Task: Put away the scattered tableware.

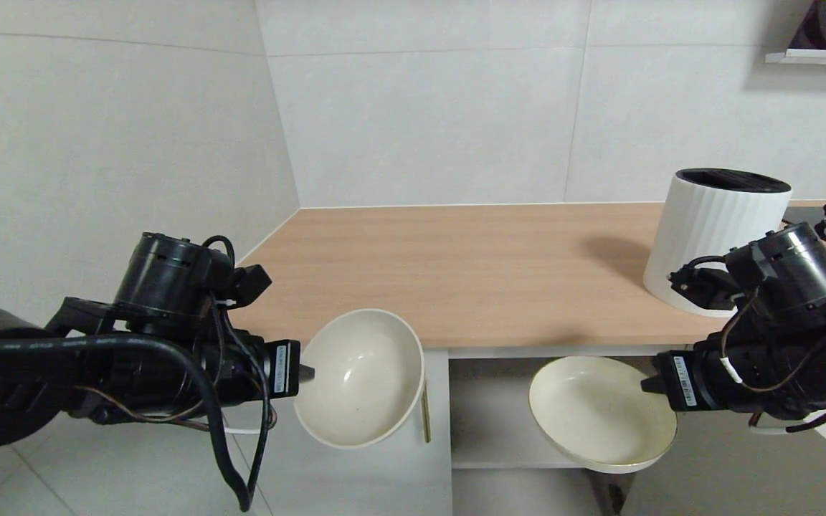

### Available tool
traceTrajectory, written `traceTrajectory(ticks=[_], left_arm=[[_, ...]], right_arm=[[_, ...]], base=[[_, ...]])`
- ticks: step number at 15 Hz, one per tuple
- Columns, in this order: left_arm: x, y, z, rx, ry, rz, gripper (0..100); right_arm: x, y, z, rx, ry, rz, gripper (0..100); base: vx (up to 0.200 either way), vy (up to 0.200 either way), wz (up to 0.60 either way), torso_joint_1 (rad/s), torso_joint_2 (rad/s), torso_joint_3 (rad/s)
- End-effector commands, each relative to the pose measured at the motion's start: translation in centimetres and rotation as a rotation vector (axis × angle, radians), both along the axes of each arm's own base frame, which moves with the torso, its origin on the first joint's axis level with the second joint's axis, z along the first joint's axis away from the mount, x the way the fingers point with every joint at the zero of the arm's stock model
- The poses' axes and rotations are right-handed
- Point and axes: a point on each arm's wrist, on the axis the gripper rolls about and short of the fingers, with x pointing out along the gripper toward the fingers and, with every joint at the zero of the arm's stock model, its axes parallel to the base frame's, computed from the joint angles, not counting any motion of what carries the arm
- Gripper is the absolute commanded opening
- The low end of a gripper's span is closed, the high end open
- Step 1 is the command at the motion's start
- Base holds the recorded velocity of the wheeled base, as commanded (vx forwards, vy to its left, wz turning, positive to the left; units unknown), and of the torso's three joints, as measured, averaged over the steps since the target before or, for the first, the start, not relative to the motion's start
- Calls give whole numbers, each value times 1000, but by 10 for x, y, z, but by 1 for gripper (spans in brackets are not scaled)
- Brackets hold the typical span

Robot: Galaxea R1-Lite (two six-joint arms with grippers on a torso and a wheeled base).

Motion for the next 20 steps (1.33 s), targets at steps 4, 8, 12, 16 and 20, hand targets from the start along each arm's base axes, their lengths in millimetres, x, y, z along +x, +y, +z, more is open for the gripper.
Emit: traceTrajectory(ticks=[4,8,12,16,20], left_arm=[[3,-4,-7,9,25,-9,0],[3,-10,-11,15,37,-28,0],[3,-16,-17,23,58,-45,0],[4,-16,-17,23,61,-47,0],[4,-16,-17,23,61,-47,0]], right_arm=[[3,2,-4,-7,16,1,0],[5,2,-7,-13,27,1,0],[8,4,-14,-23,49,1,0],[10,5,-16,-26,56,1,0],[12,6,-18,-28,59,1,0]], base=[[0,0,0,-191,484,278],[0,0,0,-167,472,287],[0,0,0,-149,453,307],[0,0,0,-105,433,317],[0,0,0,-21,104,68]])
